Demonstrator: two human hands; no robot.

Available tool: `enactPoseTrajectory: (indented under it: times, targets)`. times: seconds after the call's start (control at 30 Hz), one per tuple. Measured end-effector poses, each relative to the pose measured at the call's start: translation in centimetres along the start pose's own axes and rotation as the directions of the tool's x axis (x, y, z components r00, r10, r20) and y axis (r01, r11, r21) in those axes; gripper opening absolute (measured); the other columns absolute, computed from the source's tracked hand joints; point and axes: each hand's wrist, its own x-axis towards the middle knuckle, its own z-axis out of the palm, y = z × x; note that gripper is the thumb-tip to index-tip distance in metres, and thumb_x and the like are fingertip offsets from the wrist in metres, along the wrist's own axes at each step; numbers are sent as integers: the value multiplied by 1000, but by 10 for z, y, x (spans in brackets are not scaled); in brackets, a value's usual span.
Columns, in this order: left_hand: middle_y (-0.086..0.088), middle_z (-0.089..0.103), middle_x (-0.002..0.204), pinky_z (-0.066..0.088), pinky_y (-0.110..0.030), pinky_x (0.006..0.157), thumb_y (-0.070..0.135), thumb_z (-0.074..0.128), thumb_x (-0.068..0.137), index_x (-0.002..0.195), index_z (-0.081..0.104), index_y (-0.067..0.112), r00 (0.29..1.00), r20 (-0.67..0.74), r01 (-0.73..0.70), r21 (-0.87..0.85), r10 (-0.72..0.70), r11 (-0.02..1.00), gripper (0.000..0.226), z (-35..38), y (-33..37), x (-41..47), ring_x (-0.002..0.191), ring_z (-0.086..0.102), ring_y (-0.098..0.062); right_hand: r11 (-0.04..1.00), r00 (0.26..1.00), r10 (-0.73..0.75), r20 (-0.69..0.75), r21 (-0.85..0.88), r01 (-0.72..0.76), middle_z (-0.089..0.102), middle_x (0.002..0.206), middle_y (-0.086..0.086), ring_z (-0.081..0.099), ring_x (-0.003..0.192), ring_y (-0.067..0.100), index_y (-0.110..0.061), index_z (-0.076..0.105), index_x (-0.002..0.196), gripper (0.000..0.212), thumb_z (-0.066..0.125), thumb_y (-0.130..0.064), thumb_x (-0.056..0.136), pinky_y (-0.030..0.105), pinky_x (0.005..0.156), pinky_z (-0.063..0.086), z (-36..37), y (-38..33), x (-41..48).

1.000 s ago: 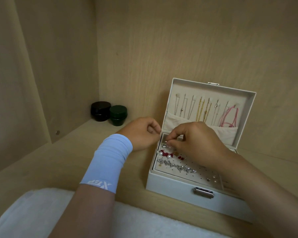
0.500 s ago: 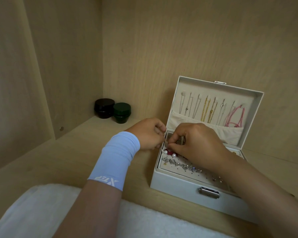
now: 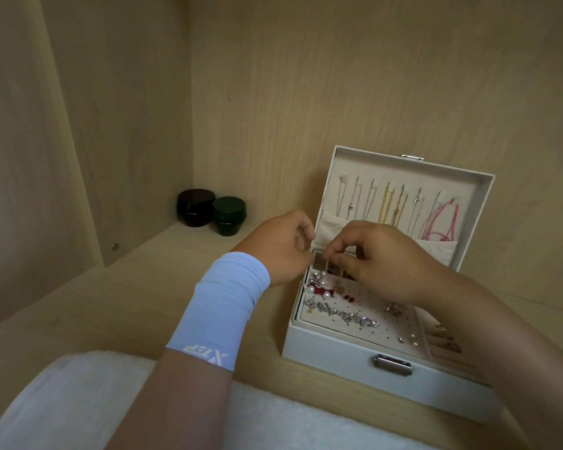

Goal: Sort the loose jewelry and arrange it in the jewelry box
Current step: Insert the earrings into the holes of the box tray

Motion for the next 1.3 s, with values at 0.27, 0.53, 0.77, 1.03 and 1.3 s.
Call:
enactPoseTrajectory:
  times: [0.27,0.53,0.77,1.03,1.3]
  targets:
    - [18,60,71,40,-14,63,19,74,83,79,77,28,991,136,-37,139,19,990,11,1,8,-4,71,56,-1,1000,987,24,156,-24,-20,65,86,-23,57,75,-10,-36,76,94,15,64,-26,94,19,70,43,2,-2,7]
    - [13,66,79,44,-16,66,23,65,88,85,75,30,997,50,-58,78,55,995,12,2,11,-4,67,56,0,990,991,95,95,93,-104,68,84,-20,56,61,-14,-31,76,95,12,71,-20,92,7,56,38,-43,18,-22]
    - [19,59,87,44,-16,72,24,65,89,92,73,33,977,69,-208,118,201,971,12,27,36,-6,75,53,3,984,950,144,276,63,-168,71,79,-22,56,60,-12,-34,79,93,18,80,-19,84,5,56,39,-55,33,-53]
    - [19,61,85,47,-17,74,26,69,87,91,73,32,962,126,-260,156,241,953,9,45,40,-7,80,57,0,986,947,156,282,-95,-134,68,87,-21,60,84,-3,-41,78,94,19,83,-33,78,23,80,50,-42,33,-50]
    - [8,73,84,51,-15,74,14,75,82,96,69,26,977,34,-200,-206,211,958,19,45,45,-7,80,66,-9,909,983,181,29,376,-179,75,77,-5,60,57,-6,-19,79,91,11,83,-19,80,8,56,42,-50,33,-49]
